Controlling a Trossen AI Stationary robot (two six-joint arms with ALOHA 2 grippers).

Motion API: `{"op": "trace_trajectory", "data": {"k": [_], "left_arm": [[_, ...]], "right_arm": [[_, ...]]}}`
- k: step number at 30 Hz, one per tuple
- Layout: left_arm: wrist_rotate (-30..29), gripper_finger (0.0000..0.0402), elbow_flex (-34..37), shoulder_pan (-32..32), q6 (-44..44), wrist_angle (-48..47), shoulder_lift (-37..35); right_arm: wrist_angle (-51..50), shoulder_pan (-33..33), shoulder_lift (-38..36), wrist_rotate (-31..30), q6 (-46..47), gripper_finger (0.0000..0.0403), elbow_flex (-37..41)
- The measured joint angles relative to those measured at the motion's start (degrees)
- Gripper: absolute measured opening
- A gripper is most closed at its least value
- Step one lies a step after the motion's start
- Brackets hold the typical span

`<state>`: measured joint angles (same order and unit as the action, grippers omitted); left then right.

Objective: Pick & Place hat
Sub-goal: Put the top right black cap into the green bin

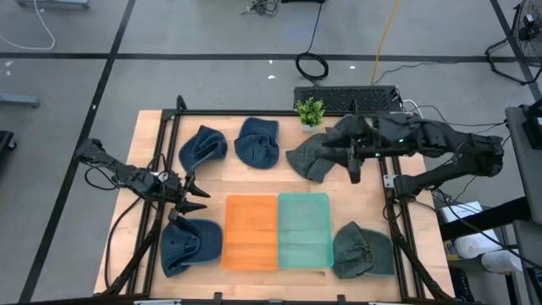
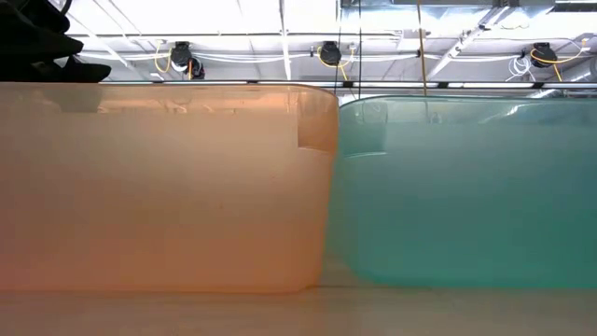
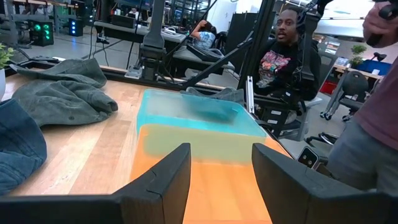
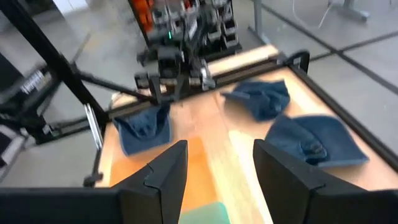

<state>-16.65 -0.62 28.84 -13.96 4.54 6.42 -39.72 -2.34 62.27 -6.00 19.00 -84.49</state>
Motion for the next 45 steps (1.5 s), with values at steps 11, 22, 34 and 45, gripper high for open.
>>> {"op": "trace_trajectory", "data": {"k": [11,22,34,45], "left_arm": [[0.0,0.0179,0.0,0.0,0.0,0.0,0.0],[0.0,0.0179,-0.1,0.0,0.0,0.0,0.0],[0.0,0.0179,-0.1,0.0,0.0,0.0,0.0],[0.0,0.0179,-0.1,0.0,0.0,0.0,0.0]], "right_arm": [[-4.1,0.2,3.4,-0.7,1.4,0.0171,0.0],[-6.8,5.0,3.7,-1.4,1.6,0.0236,0.0],[-9.2,12.3,3.7,-7.8,0.9,0.0290,0.0],[-16.1,22.8,6.1,-7.9,-2.9,0.0275,0.0]]}}
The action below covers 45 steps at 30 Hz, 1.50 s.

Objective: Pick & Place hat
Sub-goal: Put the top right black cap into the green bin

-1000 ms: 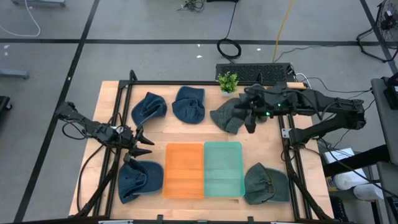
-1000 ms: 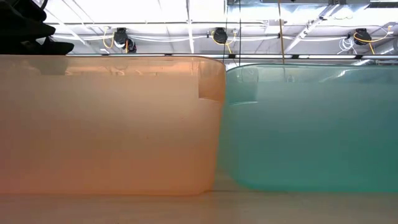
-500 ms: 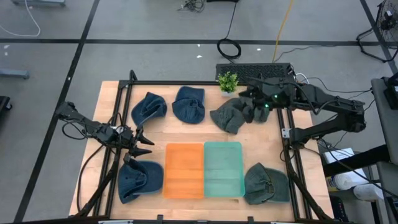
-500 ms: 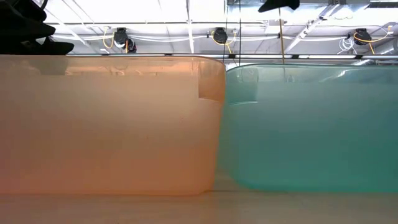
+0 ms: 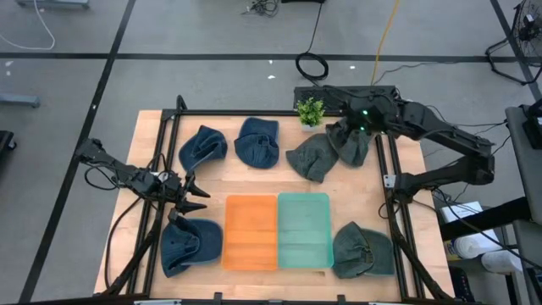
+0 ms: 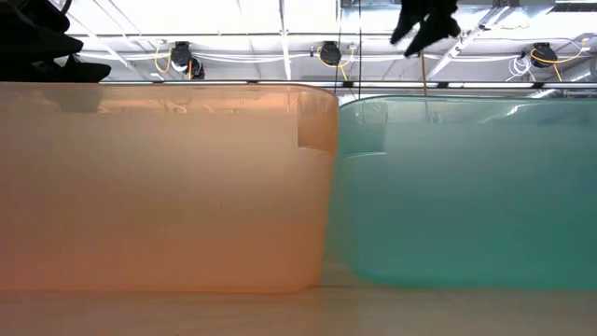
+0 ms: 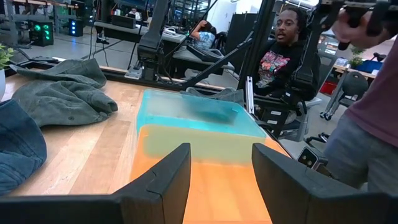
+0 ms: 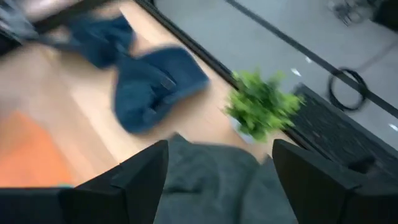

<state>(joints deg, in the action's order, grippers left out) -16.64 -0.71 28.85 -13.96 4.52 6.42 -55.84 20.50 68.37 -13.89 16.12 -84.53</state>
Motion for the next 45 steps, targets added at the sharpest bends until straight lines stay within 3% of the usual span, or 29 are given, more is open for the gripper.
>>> {"op": "trace_trajectory", "data": {"k": [8,13,17,23,31,45], "left_arm": [[0.0,0.0179,0.0,0.0,0.0,0.0,0.0],[0.0,0.0179,0.0,0.0,0.0,0.0,0.0],[0.0,0.0179,0.0,0.0,0.0,0.0,0.0],[0.0,0.0179,0.0,0.0,0.0,0.0,0.0],[0.0,0.0179,0.0,0.0,0.0,0.0,0.0],[0.0,0.0179,0.0,0.0,0.0,0.0,0.0]], "right_arm": [[-12.9,5.2,5.3,0.4,-11.4,0.0283,0.0],[-17.7,7.2,7.9,0.4,-11.8,0.0282,0.0],[-18.2,8.0,9.1,0.9,-9.0,0.0283,0.0],[-19.5,8.4,10.8,7.2,-7.6,0.0279,0.0],[-22.4,9.2,12.5,6.5,-6.3,0.0270,0.3],[-14.4,9.2,12.4,6.3,-9.4,0.0270,13.2]]}}
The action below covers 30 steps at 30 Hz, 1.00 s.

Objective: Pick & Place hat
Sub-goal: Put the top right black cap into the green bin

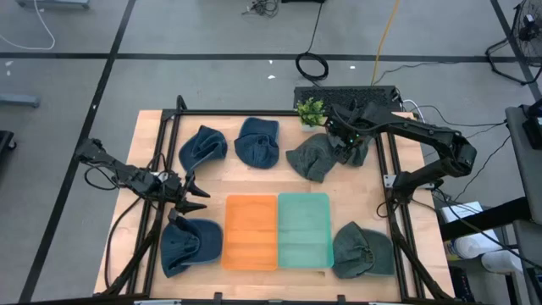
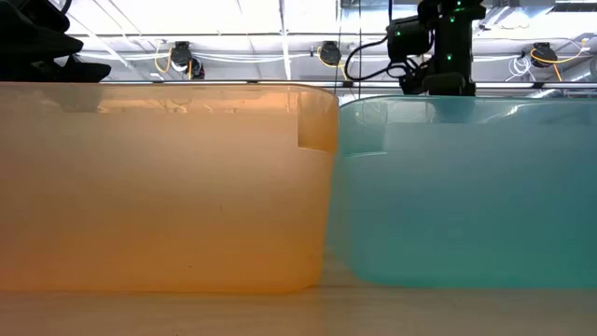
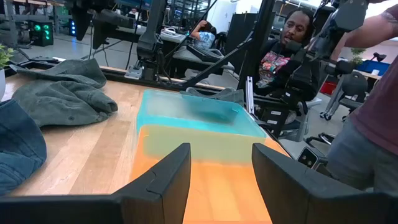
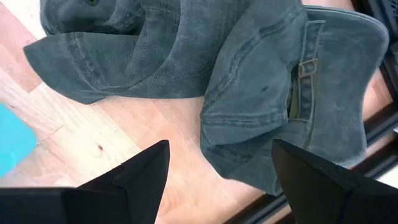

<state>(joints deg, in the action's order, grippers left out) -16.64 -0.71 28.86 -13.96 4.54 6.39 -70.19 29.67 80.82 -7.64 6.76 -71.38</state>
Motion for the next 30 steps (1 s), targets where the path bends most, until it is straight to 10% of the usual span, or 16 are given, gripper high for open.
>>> {"op": "trace_trajectory", "data": {"k": [30], "left_arm": [[0.0,0.0179,0.0,0.0,0.0,0.0,0.0]], "right_arm": [[12.9,-0.5,0.0,-2.9,-2.8,0.0270,15.6]]}}
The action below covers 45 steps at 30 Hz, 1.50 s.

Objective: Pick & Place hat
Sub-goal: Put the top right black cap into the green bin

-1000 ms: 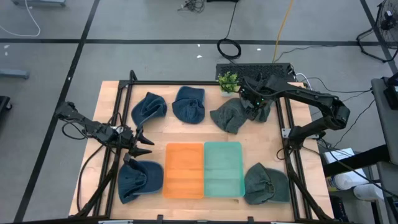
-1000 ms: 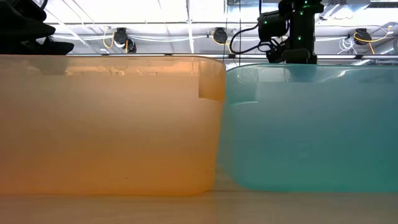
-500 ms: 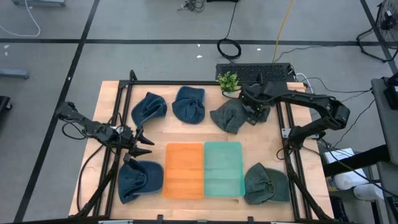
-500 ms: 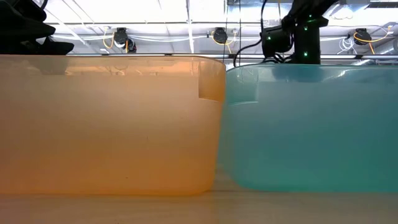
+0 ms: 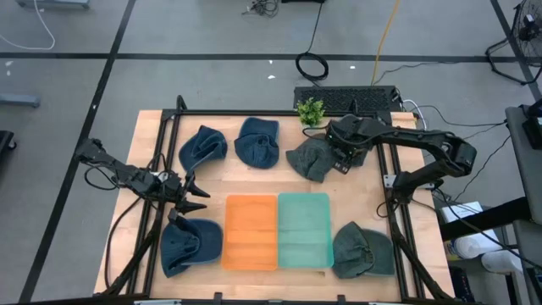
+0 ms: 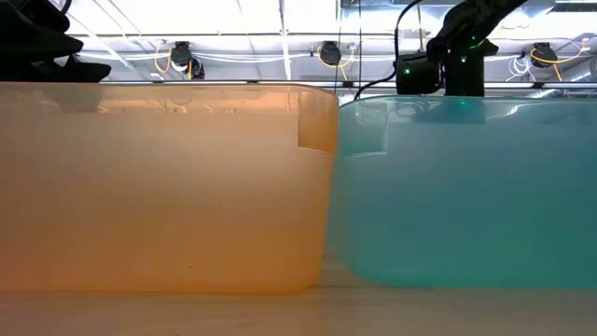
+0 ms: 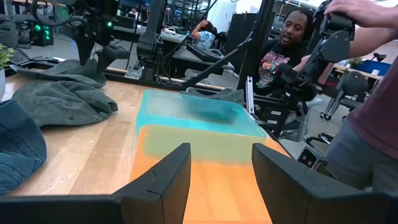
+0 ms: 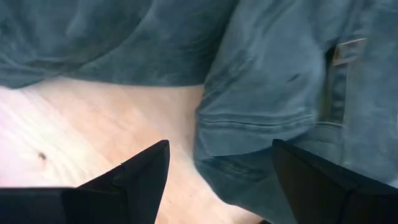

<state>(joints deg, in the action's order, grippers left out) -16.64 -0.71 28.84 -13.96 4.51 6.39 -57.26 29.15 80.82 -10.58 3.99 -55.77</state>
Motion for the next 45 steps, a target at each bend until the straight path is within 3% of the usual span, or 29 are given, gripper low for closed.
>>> {"op": "trace_trajectory", "data": {"k": [29,34,45], "left_arm": [[0.0,0.0179,0.0,0.0,0.0,0.0,0.0],[0.0,0.0179,0.0,0.0,0.0,0.0,0.0],[0.0,0.0179,0.0,0.0,0.0,0.0,0.0]], "right_arm": [[18.6,0.5,0.0,1.7,-3.2,0.0265,13.2],[19.5,0.5,0.0,0.3,-3.1,0.0228,13.5],[19.6,0.5,0.0,-1.3,-2.7,0.0095,13.5]]}}
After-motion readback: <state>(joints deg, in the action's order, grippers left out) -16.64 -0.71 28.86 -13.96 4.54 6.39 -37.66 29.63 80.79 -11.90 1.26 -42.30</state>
